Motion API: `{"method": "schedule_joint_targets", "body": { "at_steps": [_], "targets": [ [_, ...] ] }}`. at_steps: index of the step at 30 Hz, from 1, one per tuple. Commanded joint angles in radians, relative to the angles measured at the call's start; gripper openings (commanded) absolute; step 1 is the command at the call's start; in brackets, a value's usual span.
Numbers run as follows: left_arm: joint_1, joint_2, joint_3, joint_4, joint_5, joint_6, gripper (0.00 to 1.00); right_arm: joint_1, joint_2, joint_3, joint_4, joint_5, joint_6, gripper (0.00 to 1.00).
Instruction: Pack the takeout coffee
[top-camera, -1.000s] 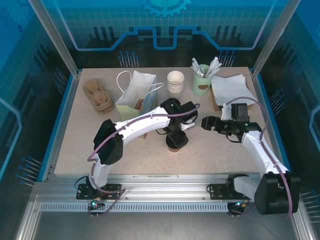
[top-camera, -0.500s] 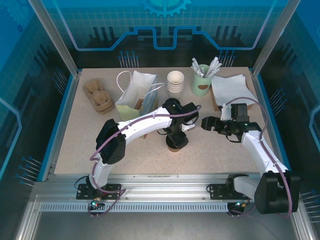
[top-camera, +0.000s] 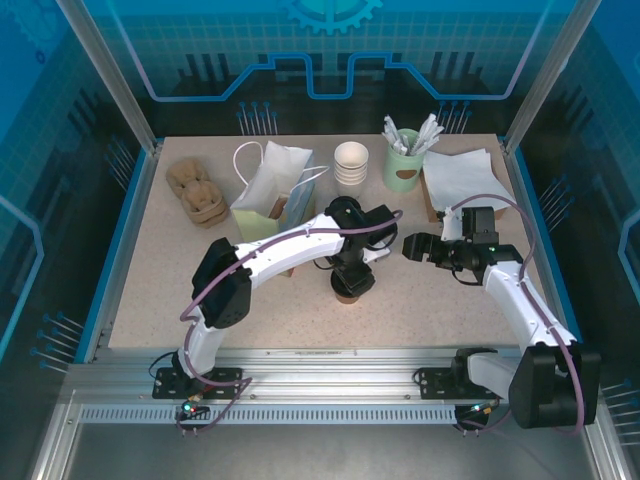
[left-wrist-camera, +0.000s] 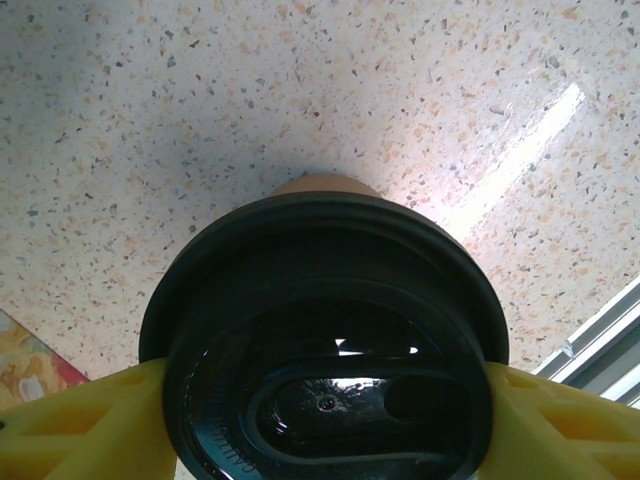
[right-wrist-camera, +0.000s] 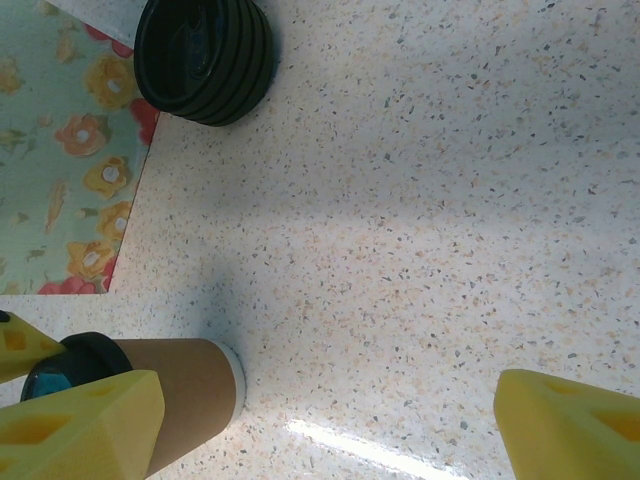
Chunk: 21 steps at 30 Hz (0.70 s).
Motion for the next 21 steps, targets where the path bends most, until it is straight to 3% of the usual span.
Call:
{"method": "schedule_joint_targets", "body": {
  "at_steps": [1,11,21],
  "targets": [
    [-0.008,-0.129,0.005,-0.059,0.000,0.020,0.61,0.019,-0.057,0.044,-0.034,-0.013,-0.002,0.87],
    [0.033,-0.459,0.189,-0.077,0.022,0.037,0.55,0.120,-0.076,0.244,-0.069,0.075,0.014,0.87],
    [0.315,-0.597,0.330,-0.082,-0.040,-0.047,0.50,0.296,0.021,0.383,-0.083,0.143,-0.014,0.87]
  ]
}}
